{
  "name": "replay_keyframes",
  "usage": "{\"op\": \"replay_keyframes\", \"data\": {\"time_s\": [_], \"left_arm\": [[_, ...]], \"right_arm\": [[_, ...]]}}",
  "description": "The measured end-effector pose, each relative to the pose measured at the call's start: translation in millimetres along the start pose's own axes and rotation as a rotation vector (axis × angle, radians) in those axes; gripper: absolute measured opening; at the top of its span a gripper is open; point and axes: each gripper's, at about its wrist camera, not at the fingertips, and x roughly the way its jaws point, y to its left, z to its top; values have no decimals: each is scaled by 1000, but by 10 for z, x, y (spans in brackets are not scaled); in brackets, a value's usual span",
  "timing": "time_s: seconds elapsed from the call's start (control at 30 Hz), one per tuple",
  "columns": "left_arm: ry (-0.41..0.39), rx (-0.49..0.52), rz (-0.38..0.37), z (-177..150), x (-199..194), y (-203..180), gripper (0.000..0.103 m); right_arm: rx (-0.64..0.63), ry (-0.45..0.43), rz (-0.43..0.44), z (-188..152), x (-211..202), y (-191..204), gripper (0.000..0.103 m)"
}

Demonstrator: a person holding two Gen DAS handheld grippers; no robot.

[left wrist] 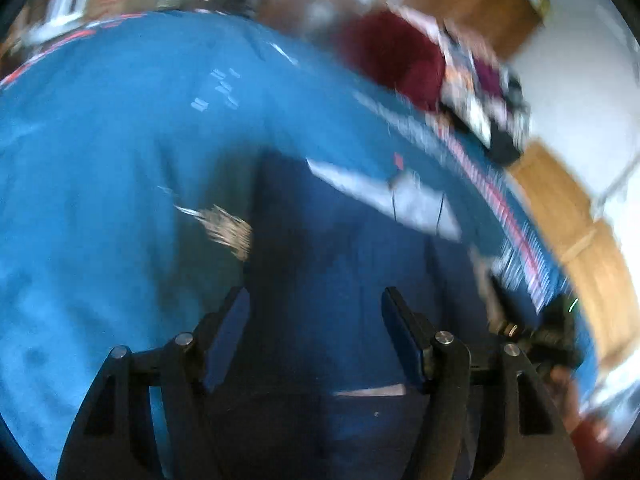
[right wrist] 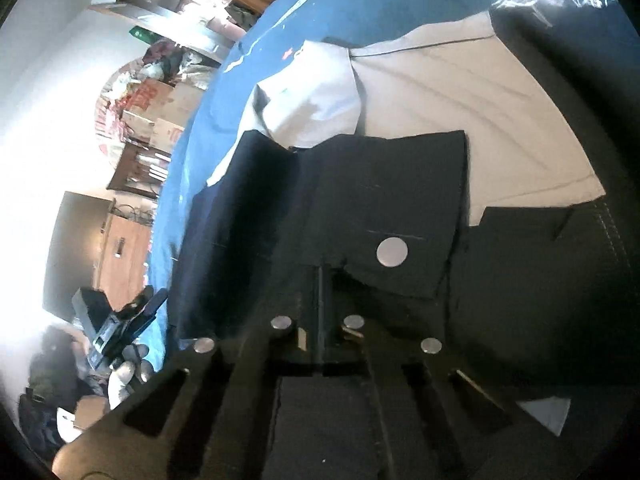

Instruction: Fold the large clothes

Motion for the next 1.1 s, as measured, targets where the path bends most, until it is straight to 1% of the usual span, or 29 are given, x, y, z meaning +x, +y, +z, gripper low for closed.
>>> {"op": "replay_keyframes", "data": {"time_s": [0.07, 0.1, 0.23, 0.27, 0.3, 0.33, 0.37, 0.4, 0.43, 0.47, 0.5, 0.57, 0.63, 0.67, 0.7, 0.73, 0.77, 0.8, 0.93, 1.1], "left_arm": [[67, -6, 31, 2, 229, -1, 66], [82, -20, 41, -12, 279, 44, 66], [65, -43, 18, -29, 224, 83, 66], [65, -38, 22, -66, 277, 114, 66], [64, -33, 28, -70, 304, 94, 66], [61, -31, 31, -96, 297, 81, 67], [57, -27, 33, -101, 311, 49, 67], [54, -26, 33, -110, 327, 0, 67], [51, -30, 25, -117, 305, 24, 67], [49, -37, 17, -118, 334, 1, 67], [47, -49, 2, -117, 336, 21, 67], [45, -65, -17, -106, 378, -5, 67], [43, -74, -31, -111, 393, 1, 68], [39, -75, -36, -120, 393, 8, 68], [36, -74, -38, -130, 397, -2, 68], [33, -71, -38, -140, 394, -8, 69], [30, -66, -38, -150, 390, -14, 69], [28, -63, -38, -164, 390, -30, 70], [28, -51, -45, -178, 402, -51, 73], [26, -34, -36, -200, 386, -82, 74]], "right_arm": [[-10, -37, -42, -11, -125, -36, 0], [-3, -61, -62, -21, -232, -99, 0], [28, -108, -195, -55, -496, -415, 0], [34, -102, -186, -56, -510, -446, 0], [41, -73, -106, -53, -478, -422, 1], [44, -42, -52, -56, -437, -378, 1], [44, -9, -24, -49, -357, -313, 12], [45, 1, -26, -35, -305, -277, 38], [49, -2, -39, -22, -284, -261, 48], [62, -14, -49, -14, -296, -282, 50], [82, -16, -49, 1, -306, -322, 47], [109, -35, -48, 30, -355, -425, 45], [119, -56, -2, 109, -405, -524, 43], [122, -66, 6, 175, -416, -564, 39], [122, -71, 3, 233, -397, -573, 35], [114, -68, -14, 312, -345, -599, 32], [102, -59, -30, 358, -302, -610, 27], [88, -44, -47, 406, -248, -623, 25], [47, -5, -61, 488, -107, -623, 23], [46, 5, -42, 460, -101, -637, 22]]}}
